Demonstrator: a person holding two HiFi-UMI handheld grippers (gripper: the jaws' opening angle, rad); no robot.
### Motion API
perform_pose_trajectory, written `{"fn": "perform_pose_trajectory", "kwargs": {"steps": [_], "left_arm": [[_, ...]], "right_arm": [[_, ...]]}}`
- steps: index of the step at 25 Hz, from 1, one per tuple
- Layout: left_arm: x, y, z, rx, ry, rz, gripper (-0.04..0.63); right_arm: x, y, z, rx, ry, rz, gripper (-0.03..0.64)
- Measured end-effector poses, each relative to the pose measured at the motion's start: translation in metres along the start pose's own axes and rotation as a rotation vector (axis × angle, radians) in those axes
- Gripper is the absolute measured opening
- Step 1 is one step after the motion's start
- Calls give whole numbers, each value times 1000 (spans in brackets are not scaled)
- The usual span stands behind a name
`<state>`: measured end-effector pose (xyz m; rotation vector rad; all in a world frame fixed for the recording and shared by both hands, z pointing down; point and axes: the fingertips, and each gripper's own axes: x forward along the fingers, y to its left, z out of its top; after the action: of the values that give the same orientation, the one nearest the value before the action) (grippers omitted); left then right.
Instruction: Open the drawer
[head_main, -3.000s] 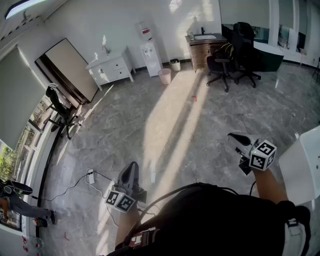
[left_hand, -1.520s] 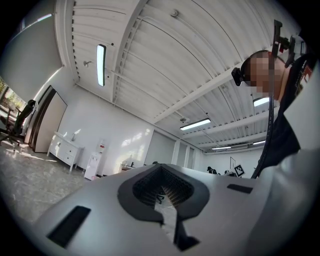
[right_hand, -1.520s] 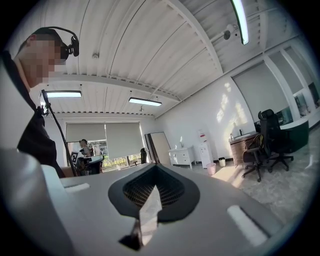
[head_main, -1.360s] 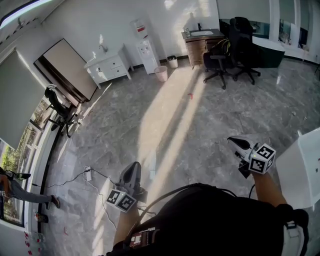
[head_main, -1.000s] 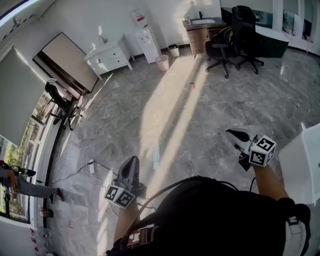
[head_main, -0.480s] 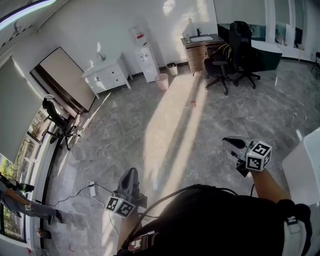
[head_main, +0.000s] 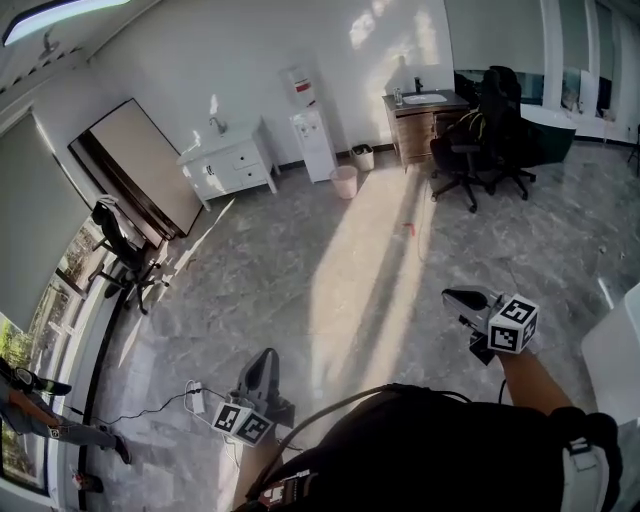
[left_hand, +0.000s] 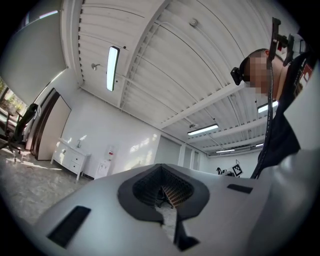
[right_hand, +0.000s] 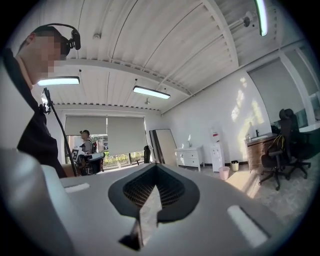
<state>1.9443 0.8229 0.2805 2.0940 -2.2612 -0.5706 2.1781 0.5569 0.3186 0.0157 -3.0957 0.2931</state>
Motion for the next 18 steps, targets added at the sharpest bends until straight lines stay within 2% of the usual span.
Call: {"fn": "perform_pose_trajectory", "kwargs": {"steps": [4, 9, 14, 18], "left_arm": [[-15, 44, 8, 6, -2, 47, -3], [-18, 82, 4, 18, 6, 119, -3], [-6, 114, -5, 50, 8, 212, -3], [22, 132, -7, 73, -25, 293, -3]], "right_arm": [[50, 9, 3, -10, 10, 40, -2], [99, -8, -1, 6, 35, 86, -2], [151, -41, -5, 14, 52, 176, -2], [200, -81, 0, 13, 56, 273, -2]]}}
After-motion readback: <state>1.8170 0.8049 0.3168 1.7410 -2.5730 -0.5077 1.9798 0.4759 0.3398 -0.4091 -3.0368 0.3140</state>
